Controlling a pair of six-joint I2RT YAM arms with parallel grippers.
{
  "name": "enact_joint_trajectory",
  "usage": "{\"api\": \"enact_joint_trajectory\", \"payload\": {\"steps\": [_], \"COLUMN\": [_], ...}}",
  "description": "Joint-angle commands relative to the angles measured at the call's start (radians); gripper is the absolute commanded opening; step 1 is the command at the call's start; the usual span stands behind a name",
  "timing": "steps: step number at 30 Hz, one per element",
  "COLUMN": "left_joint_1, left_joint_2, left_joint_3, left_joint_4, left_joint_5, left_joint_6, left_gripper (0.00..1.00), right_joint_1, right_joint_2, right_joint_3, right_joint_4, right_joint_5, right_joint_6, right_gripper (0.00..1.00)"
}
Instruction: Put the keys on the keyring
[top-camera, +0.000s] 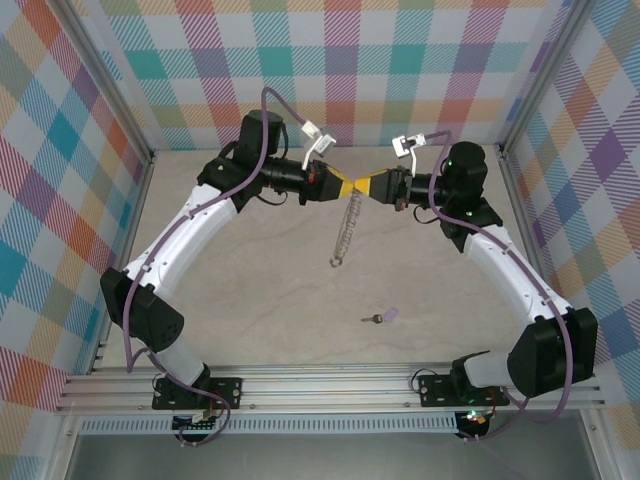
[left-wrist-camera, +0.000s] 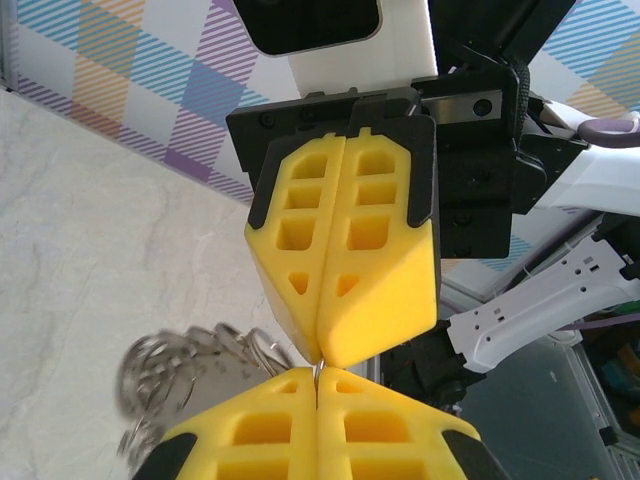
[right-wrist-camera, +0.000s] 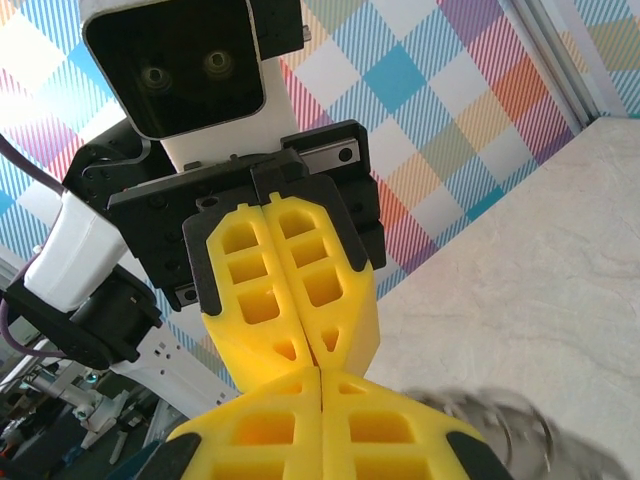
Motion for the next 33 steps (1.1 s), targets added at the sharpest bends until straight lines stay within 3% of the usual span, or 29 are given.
{"api": "enact_joint_trajectory", "payload": {"steps": [1, 9, 15, 19, 25, 33], "left_joint_1": [-0.01, -0.01, -0.01, -0.01, -0.009, -0.007], "left_joint_2": [0.0, -0.006, -0.063, -0.12, -0.162, -0.159], "left_joint_3": [0.041, 0.036, -0.053, -0.143, -0.253, -0.358], "left_joint_4": [0.019, 0.056, 0.195, 0.323, 0.458, 0.716], "left_joint_5": [0.027, -0.011, -0.11, -0.228, -0.36, -0.333], "left_joint_6": [0.016, -0.027, -0.142, -0.241, -0.42, -0.653], "left_gripper": [0.0, 0.0, 0.51, 0.65, 0.66, 0.55], "right_joint_1": [0.005, 0.006, 0.005, 0.005, 0.005, 0.005], "right_joint_2": [-0.021, -0.026, -0.031, -0.029, -0.019, 0.032], "right_joint_3": [-0.015, -0.041, -0.066, -0.083, -0.128, -0.131], "right_joint_4": [0.02, 0.084, 0.191, 0.275, 0.515, 0.765], "right_joint_5": [-0.03, 0.037, 0.133, 0.174, 0.227, 0.296], "right_joint_6": [-0.017, 0.009, 0.053, 0.083, 0.163, 0.281], "right_gripper": [0.0, 0.0, 0.0, 0.0, 0.0, 0.0]}}
